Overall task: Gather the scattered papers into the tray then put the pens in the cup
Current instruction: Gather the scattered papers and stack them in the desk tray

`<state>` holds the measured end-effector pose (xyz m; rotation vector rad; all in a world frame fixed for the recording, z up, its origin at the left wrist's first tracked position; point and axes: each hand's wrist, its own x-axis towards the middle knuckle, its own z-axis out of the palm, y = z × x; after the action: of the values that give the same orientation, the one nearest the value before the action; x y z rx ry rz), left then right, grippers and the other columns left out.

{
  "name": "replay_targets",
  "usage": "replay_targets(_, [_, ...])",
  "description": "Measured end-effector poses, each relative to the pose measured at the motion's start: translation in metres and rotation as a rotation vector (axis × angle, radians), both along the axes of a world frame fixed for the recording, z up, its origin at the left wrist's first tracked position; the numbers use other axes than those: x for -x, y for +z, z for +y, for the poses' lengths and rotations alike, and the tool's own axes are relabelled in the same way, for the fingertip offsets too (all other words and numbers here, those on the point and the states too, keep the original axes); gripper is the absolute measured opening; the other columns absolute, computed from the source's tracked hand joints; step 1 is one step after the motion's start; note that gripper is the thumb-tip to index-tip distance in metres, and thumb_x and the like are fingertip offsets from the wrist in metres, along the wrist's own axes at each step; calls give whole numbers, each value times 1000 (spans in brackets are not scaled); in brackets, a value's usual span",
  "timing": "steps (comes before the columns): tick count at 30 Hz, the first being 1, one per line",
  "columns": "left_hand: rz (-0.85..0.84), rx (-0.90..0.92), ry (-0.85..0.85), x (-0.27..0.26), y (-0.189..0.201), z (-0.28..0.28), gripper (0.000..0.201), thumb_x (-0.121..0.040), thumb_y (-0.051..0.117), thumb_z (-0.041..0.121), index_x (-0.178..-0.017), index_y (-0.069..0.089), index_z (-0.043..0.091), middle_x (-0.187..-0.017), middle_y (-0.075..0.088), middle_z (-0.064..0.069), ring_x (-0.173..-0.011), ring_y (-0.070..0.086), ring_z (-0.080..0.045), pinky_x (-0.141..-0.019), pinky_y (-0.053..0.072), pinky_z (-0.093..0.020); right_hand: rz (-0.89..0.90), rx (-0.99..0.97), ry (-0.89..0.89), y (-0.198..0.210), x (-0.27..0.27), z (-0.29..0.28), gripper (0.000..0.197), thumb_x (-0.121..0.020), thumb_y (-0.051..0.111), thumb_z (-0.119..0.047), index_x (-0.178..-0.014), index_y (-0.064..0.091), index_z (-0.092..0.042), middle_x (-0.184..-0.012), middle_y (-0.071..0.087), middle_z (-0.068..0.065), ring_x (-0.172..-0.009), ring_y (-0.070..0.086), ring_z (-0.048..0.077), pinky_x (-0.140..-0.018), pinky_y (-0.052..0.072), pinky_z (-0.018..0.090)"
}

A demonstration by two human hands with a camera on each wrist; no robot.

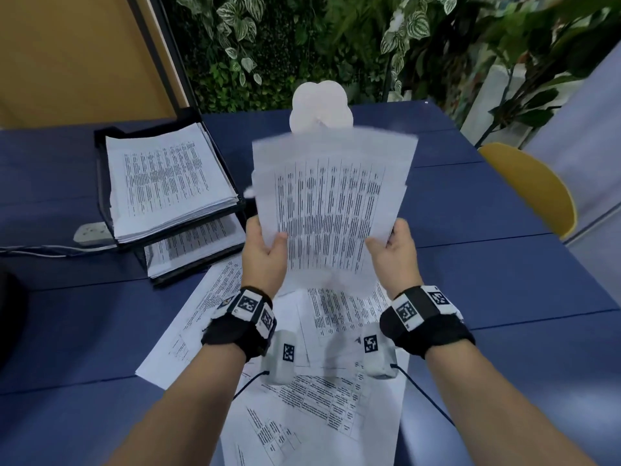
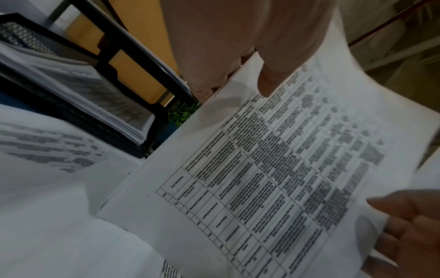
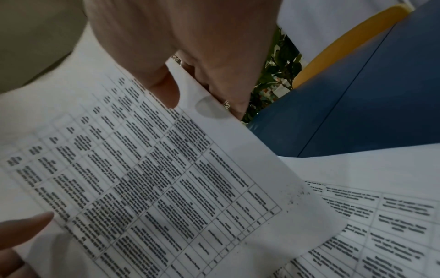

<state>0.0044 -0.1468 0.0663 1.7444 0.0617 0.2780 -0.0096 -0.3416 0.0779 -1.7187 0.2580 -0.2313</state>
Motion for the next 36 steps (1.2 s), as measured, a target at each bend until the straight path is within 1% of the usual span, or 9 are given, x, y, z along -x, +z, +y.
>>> replay_targets(6, [114, 161, -11, -6, -4, 9, 36, -90, 56, 2, -119, 45, 19, -101, 63, 11, -88, 62, 2, -89, 49, -30, 56, -54, 10, -7, -3, -2, 29, -87, 44, 5, -95, 47, -23, -91, 57, 1, -79, 52, 15, -69, 46, 27])
replay_targets(9, [159, 174, -56, -6, -3, 6, 54, -93, 56, 8, -141, 33, 11, -104, 57, 18, -91, 56, 14, -89, 49, -17, 64, -43, 18, -11, -3, 0, 30, -88, 41, 4, -91, 46, -26, -89, 56, 0, -78, 50, 15, -66, 44, 25])
replay_targets(12, [192, 143, -42, -7, -6, 7, 53, -92, 59, 18, -139, 35, 19, -125, 56, 10, -115, 54, -2, -103, 41, -28, 79, -53, 13, -13, -3, -1, 30, -88, 42, 2, -91, 46, -28, -91, 56, 0, -80, 49, 15, -69, 45, 29])
replay_targets(16, [340, 91, -77, -8, -18, 7, 33, -94, 57, 24, -126, 49, 20, -118, 62, 4, -113, 58, -16, -97, 43, -33, 280, 12, 40, -29, -3, -4, 31, -87, 41, 1, -111, 48, -16, -94, 59, -3, -84, 55, 17, -76, 48, 32])
replay_targets(19, [375, 49, -50, -5, -26, 11, 33, -96, 52, 28, -128, 49, 19, -114, 60, 6, -112, 56, -16, -96, 39, -31, 413, 129, 77, -50, -2, -4, 26, -85, 46, -5, -110, 52, -2, -109, 63, 18, -94, 62, 32, -85, 52, 44])
replay_targets(23, [349, 145, 61, 0, -27, 25, 31, -96, 52, 23, -127, 49, 19, -116, 61, 6, -110, 55, -13, -100, 40, -33, 430, 68, 108, -61, 2, 1, 25, -90, 60, -22, -105, 62, -2, -109, 66, 17, -86, 59, 22, -77, 50, 33])
replay_targets(26, [338, 228, 121, 2, -23, 41, 31, -97, 52, 23, -128, 50, 18, -118, 63, 6, -113, 56, -14, -101, 41, -36, 513, -39, 207, -59, 4, 10, 20, -96, 52, -21, -112, 56, -10, -113, 61, 11, -94, 62, 26, -78, 55, 39])
replay_targets(30, [304, 209, 199, 3, -8, 64, 32, -98, 50, 22, -127, 48, 10, -106, 59, 4, -97, 54, -12, -91, 42, -33, 439, -85, 245, -49, 0, 37, 18, -99, 44, -18, -112, 54, -11, -103, 66, 11, -58, 61, 20, -55, 49, 32])
replay_targets(36, [262, 109, 227, 3, 12, 105, 23, -98, 48, 19, -120, 43, 17, -107, 57, 7, -97, 56, -9, -91, 41, -31, 344, -69, 250, -32, -19, 86, 21, -100, 41, -13, -114, 56, -11, -74, 56, 5, -43, 50, 12, -41, 40, 21])
